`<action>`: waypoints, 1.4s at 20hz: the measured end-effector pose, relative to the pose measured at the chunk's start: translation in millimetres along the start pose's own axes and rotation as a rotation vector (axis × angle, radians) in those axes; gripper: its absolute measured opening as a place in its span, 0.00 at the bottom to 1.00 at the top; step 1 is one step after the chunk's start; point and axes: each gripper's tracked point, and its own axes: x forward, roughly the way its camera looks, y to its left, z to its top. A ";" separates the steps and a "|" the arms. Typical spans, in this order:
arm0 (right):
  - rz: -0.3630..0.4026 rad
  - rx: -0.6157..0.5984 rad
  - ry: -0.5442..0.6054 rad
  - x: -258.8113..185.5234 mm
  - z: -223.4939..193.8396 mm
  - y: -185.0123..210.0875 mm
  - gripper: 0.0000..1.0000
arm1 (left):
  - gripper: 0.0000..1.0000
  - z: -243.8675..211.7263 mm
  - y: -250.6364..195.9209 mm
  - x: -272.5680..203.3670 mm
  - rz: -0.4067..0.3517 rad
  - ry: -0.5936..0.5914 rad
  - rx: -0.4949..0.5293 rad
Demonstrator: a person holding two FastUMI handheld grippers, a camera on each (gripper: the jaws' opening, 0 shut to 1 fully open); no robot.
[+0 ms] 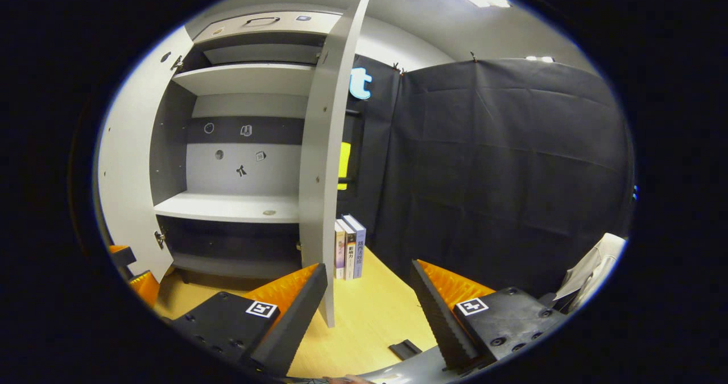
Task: Grasp the bottle in the cabinet with the left hand and place it on the coaster, then close the right door with the right hand and the left door with the left hand.
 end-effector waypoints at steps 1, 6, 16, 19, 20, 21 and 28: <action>-0.023 0.006 -0.019 1.9 8.2 -5.7 0.98 | 0.96 8.0 9.4 -3.7 0.010 -0.003 -0.008; -0.082 0.049 -0.117 20.7 59.8 -41.7 0.98 | 0.95 45.9 59.5 -27.8 0.091 -0.017 -0.005; 0.147 0.053 -0.195 118.4 115.4 -44.9 0.98 | 0.96 96.8 84.5 -38.8 0.382 -0.065 -0.023; 0.229 0.059 -0.209 139.3 125.0 -36.1 0.97 | 0.96 98.7 73.5 -38.3 0.449 -0.060 -0.016; 0.261 0.068 -0.207 142.4 125.3 -32.3 0.97 | 0.96 99.1 69.7 -38.7 0.466 -0.057 -0.011; 0.301 0.083 -0.199 146.2 125.8 -25.5 0.98 | 0.95 99.2 65.4 -39.2 0.480 -0.052 -0.008; 0.430 0.121 -0.202 145.1 126.7 -5.0 0.95 | 0.95 93.9 52.0 -37.5 0.575 -0.032 0.007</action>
